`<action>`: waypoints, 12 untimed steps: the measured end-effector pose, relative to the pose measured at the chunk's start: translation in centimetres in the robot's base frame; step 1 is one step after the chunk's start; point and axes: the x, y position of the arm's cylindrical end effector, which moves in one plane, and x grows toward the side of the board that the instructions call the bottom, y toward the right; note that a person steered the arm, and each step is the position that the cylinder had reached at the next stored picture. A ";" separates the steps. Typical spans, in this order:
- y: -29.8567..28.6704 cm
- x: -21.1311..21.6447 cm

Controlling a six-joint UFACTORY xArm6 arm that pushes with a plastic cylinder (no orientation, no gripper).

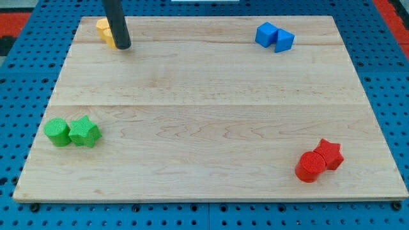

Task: Slide the blue triangle into the yellow heart

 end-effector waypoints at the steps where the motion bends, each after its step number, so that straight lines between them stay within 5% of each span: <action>1: 8.3 2.2; 2: 21.8 6.5; 3: 34.5 6.3; 4: 36.4 2.8; 7: 27.8 -5.3; 10: 37.3 -8.9; 12: 27.5 -8.8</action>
